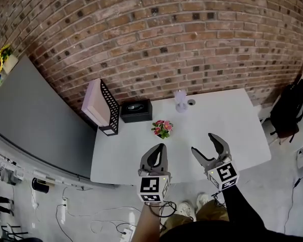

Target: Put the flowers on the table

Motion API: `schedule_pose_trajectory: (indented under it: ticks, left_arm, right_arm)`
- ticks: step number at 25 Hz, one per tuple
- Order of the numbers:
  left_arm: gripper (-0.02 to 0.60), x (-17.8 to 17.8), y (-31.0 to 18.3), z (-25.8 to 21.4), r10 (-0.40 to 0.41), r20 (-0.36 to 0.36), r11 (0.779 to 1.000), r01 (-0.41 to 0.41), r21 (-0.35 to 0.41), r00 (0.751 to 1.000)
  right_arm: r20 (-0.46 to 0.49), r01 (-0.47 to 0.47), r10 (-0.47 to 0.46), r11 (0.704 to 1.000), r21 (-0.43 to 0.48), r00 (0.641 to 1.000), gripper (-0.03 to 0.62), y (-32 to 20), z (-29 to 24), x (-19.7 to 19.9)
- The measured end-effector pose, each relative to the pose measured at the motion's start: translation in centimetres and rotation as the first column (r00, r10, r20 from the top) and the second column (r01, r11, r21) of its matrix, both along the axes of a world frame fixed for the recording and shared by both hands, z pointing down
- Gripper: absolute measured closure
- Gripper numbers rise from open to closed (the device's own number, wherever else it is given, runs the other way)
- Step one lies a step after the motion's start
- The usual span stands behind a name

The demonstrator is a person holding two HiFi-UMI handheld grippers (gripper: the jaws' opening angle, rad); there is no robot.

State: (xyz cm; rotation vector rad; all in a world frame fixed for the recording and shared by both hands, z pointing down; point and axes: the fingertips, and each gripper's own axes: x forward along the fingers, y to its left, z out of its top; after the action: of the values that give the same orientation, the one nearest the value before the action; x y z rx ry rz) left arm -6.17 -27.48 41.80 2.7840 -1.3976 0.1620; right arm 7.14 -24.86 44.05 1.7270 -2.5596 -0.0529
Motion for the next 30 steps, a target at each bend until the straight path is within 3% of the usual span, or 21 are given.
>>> schedule_pose_trajectory:
  ticks: [9,11,12,15,16,30]
  left_arm:
    - [0.574,3.3,2.3,-2.3,0.014,0.023,0.999,-0.014,0.031,1.000]
    - [0.574,3.9,2.7,-2.7,0.007,0.016,0.999,-0.007,0.031,1.000]
    - [0.574,4.2,2.9,-2.8,0.002,0.014,0.999,-0.003,0.033,1.000]
    - [0.574,5.1,3.6,-3.1,-0.010,0.017,0.999,0.010,0.041,1.000]
    - [0.574,5.3,3.9,-3.1,-0.014,0.018,0.999,0.014,0.044,1.000]
    - [0.574,6.5,7.1,-3.0,-0.063,0.017,0.996,0.061,0.068,0.998]
  right_arm:
    - [-0.028,-0.001,0.001,1.000,0.027,1.000,0.267,1.8,-2.4,3.3]
    - [-0.030,0.005,-0.004,1.000,0.031,1.000,0.350,2.4,-2.7,3.9]
    - [-0.027,0.004,-0.003,0.999,0.033,1.000,0.355,2.6,-2.7,4.3]
    - [-0.022,-0.010,0.012,0.999,0.053,1.000,0.559,3.4,-3.0,5.3]
    - [-0.018,-0.011,0.012,0.998,0.061,1.000,0.594,3.7,-3.2,5.6]
    - [-0.023,0.039,-0.037,0.995,0.091,0.999,0.594,6.5,-3.4,7.2]
